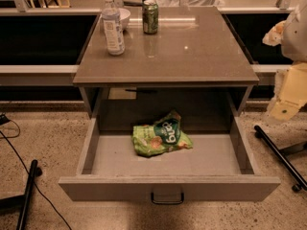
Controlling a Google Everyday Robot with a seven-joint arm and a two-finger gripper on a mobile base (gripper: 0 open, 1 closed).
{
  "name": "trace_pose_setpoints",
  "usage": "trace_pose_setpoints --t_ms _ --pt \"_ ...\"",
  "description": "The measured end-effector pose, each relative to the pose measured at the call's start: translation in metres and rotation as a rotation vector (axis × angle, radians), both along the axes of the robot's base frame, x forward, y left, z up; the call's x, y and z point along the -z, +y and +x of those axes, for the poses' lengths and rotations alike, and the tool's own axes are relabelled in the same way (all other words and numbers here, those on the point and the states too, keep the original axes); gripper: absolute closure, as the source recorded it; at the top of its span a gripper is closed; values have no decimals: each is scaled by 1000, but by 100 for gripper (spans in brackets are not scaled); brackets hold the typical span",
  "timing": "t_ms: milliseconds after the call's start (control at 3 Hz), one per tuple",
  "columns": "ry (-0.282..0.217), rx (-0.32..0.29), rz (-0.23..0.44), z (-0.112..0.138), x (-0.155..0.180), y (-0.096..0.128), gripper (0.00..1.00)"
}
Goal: Pick green rice chip bag from top drawer and place on counter
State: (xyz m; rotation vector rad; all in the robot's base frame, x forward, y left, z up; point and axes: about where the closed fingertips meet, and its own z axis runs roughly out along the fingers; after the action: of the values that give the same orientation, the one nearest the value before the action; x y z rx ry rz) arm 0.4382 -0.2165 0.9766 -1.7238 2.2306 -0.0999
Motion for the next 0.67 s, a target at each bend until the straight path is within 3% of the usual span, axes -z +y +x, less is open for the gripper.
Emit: trace_pose_setpoints --t_ms 667 --pt "12 9 0 14 16 2 0"
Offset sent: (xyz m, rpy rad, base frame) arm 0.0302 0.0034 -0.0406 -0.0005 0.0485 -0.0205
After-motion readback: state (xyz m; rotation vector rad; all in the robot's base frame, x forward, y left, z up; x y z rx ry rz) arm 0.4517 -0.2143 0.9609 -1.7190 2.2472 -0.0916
